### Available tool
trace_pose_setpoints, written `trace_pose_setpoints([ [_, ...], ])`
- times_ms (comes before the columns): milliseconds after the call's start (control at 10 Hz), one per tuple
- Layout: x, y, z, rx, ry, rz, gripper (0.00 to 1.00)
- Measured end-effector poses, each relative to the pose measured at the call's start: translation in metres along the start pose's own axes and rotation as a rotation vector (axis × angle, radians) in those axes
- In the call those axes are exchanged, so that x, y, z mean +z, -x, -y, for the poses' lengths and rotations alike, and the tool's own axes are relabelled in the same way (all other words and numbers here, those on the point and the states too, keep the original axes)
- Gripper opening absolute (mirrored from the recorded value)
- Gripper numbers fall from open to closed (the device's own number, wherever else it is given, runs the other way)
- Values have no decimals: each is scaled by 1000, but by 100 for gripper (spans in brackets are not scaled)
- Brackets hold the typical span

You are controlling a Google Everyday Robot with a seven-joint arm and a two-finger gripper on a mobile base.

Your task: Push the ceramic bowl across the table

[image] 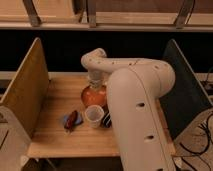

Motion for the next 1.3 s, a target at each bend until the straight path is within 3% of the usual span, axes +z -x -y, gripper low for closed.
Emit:
trace_pose_setpoints([
  [400,2,-4,1,0,7,-2,0],
  [600,10,-4,12,2,6,12,0],
  [1100,7,50,33,98,-6,112,0],
  [1300,17,64,41,146,-46,113,0],
])
